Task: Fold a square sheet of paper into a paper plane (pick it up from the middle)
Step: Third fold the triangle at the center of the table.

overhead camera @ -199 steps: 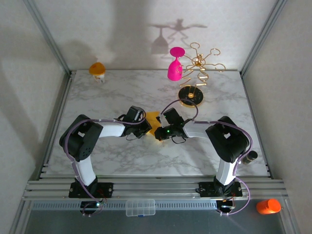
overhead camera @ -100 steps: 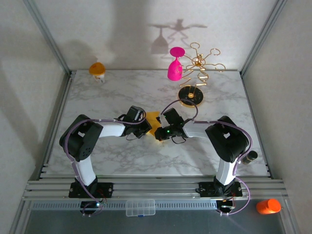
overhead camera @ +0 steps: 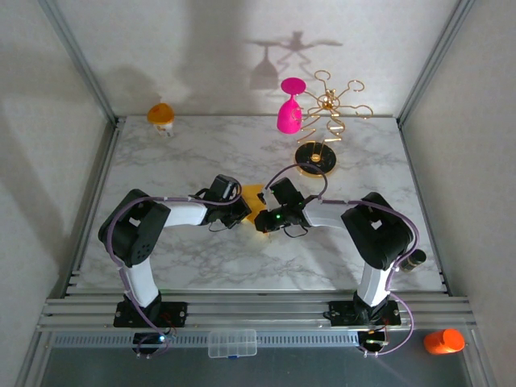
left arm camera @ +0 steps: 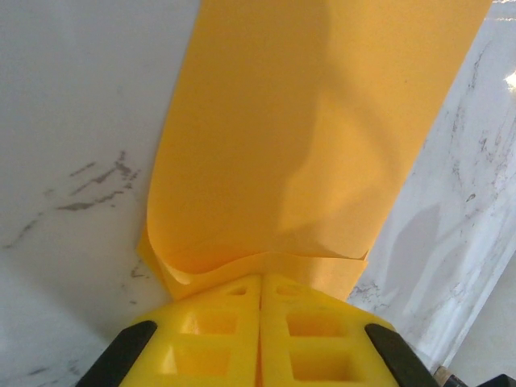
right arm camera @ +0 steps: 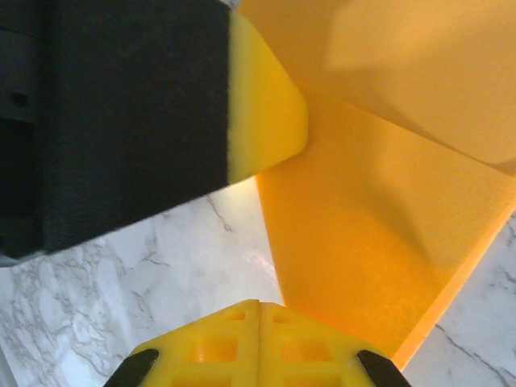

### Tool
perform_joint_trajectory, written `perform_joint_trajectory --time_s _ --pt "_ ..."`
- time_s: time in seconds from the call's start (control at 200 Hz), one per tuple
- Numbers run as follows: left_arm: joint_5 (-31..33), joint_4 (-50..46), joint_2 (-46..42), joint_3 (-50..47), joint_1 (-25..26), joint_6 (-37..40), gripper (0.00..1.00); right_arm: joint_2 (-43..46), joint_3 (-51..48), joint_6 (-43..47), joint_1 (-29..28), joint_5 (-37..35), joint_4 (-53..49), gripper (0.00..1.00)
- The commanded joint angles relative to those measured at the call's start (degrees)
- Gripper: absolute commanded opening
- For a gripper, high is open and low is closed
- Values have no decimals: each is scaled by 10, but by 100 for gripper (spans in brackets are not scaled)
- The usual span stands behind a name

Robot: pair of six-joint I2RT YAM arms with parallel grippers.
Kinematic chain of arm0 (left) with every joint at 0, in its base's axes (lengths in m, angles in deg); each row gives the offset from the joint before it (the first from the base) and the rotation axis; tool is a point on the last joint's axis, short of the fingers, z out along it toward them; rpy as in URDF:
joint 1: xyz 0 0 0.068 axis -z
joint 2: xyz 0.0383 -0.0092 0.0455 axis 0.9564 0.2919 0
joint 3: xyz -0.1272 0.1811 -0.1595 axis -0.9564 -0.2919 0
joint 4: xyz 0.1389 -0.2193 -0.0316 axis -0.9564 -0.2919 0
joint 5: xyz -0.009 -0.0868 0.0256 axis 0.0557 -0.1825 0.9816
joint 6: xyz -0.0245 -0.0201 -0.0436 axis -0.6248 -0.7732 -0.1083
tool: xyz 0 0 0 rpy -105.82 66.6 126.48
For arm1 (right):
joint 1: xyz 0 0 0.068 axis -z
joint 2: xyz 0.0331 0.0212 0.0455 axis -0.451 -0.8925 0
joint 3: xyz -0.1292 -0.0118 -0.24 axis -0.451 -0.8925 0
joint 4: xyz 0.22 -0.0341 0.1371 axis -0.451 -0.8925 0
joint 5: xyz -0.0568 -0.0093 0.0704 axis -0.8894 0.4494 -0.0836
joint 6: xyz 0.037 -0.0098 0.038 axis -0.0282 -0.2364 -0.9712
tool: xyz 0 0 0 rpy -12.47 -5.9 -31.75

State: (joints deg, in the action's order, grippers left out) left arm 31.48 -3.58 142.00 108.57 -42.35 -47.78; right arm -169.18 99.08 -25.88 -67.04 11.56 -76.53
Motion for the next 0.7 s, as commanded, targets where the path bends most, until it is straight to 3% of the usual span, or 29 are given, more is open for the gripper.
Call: perform_joint_trajectory --time_s 0.0,0.436,0.696 --pt "45 -71 30 -3 2 9 8 -15 -3 -3 0 -25 -22 6" --pt "35 -70 19 19 -3 34 8 -35 -21 -3 1 -34 -24 6" --pt "24 -71 -54 63 14 118 26 -48 -14 -8 2 -35 -42 6"
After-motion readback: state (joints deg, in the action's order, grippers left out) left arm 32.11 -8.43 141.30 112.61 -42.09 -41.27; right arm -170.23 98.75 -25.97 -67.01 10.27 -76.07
